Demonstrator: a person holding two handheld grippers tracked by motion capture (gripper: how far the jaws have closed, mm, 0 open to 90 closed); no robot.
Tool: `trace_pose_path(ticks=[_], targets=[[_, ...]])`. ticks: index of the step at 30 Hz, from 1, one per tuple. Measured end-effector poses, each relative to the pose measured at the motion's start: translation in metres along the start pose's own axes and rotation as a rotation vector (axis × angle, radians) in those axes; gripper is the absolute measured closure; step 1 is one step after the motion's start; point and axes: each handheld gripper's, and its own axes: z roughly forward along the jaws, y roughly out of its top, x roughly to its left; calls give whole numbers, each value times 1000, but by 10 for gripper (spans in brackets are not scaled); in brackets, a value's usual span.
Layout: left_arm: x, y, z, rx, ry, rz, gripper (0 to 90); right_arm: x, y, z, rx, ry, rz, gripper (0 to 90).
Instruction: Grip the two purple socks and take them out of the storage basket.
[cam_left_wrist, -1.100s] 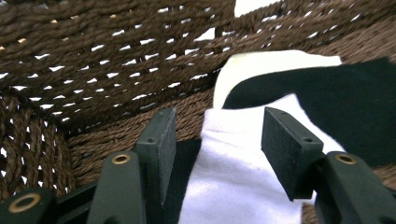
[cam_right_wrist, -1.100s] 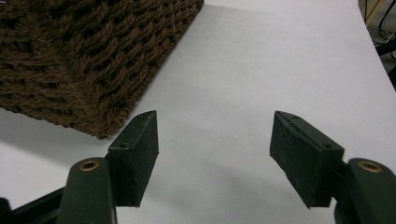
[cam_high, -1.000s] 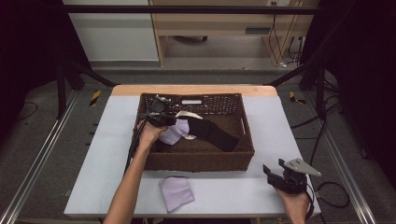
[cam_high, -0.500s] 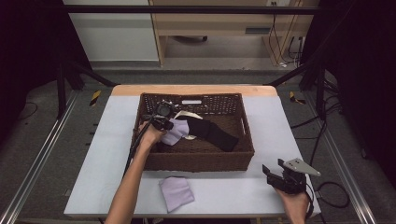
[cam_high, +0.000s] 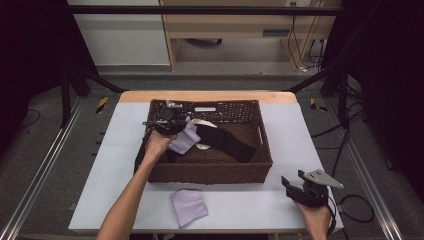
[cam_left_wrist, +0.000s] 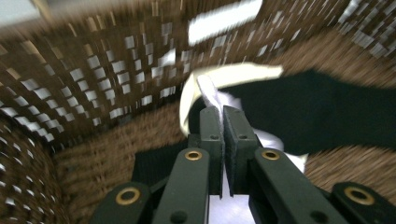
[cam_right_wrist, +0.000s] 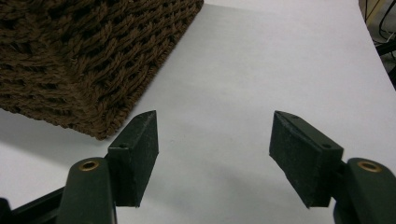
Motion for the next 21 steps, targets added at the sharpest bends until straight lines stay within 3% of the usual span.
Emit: trace_pose_path(ticks=[6, 10, 21], targets=[[-12, 6, -44, -174, -50, 11, 862, 0, 0, 0, -1, -1, -2, 329], [-19, 6, -74, -256, -91, 19, 862, 0, 0, 0, 0, -2, 0, 329], [-37, -2, -136, -385, -171, 57, 862, -1, 0, 0, -3, -9, 2, 330]])
